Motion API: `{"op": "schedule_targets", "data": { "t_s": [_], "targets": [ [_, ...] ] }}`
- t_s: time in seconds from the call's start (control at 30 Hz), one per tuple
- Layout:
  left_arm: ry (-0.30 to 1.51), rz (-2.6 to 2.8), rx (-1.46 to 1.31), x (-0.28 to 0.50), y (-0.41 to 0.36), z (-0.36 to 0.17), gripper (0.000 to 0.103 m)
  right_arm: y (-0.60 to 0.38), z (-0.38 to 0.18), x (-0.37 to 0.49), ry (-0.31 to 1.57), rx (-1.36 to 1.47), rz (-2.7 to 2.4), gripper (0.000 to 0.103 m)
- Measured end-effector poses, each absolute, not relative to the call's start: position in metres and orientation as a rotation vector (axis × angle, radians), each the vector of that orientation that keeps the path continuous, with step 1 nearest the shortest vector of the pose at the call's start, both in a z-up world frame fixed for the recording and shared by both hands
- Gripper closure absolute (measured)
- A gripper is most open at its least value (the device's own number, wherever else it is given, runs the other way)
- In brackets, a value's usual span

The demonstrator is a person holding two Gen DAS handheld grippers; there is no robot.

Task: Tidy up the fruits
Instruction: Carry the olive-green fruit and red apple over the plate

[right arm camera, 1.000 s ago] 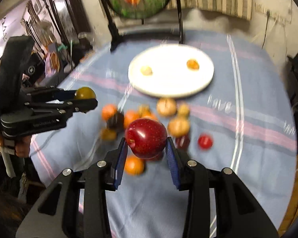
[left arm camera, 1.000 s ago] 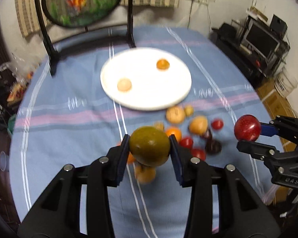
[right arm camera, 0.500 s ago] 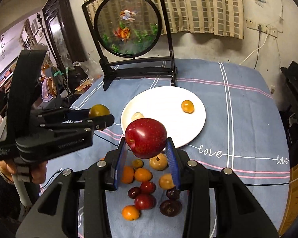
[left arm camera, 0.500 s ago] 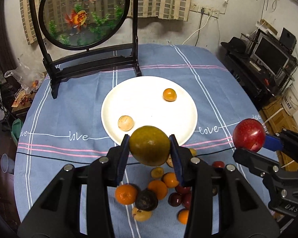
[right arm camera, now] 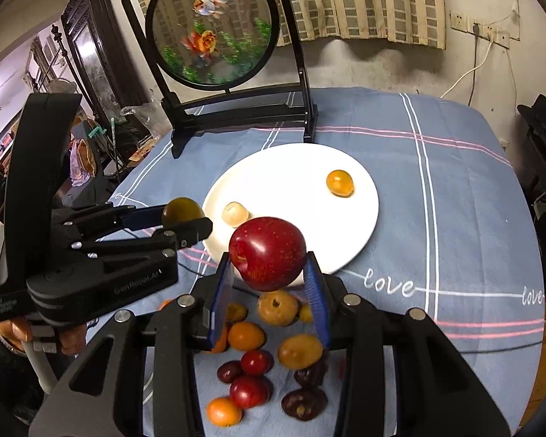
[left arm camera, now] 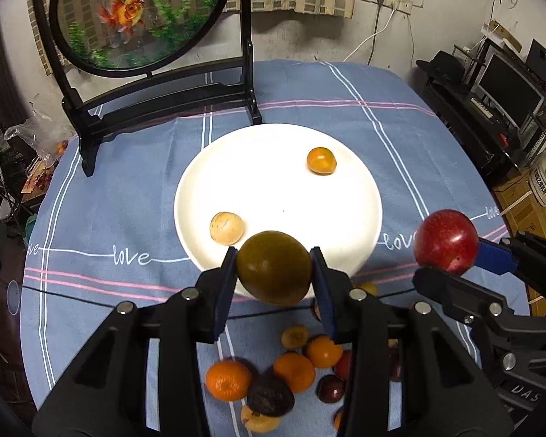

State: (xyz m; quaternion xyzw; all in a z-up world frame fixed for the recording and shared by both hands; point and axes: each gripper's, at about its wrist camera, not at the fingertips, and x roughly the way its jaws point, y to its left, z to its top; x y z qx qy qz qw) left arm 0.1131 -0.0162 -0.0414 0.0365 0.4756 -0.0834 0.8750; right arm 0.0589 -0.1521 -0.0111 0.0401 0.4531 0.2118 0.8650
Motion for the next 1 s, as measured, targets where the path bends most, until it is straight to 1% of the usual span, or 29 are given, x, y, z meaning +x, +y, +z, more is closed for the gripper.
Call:
{"op": "schedule_targets", "data": {
  "t_s": [0.63,1.0],
  "targets": [
    [1.045,-0.078,0.085,0.203,-0.007,-0.080,0.062,-0.140,-0.045,0.150,0.987,0.082,0.428,0.064],
    [1.072,-0.070,0.111,0.222,-0.005,-0.103,0.062,-0.137,-0.072,0.178,1.051,0.089,0.420,0.064]
  ]
}}
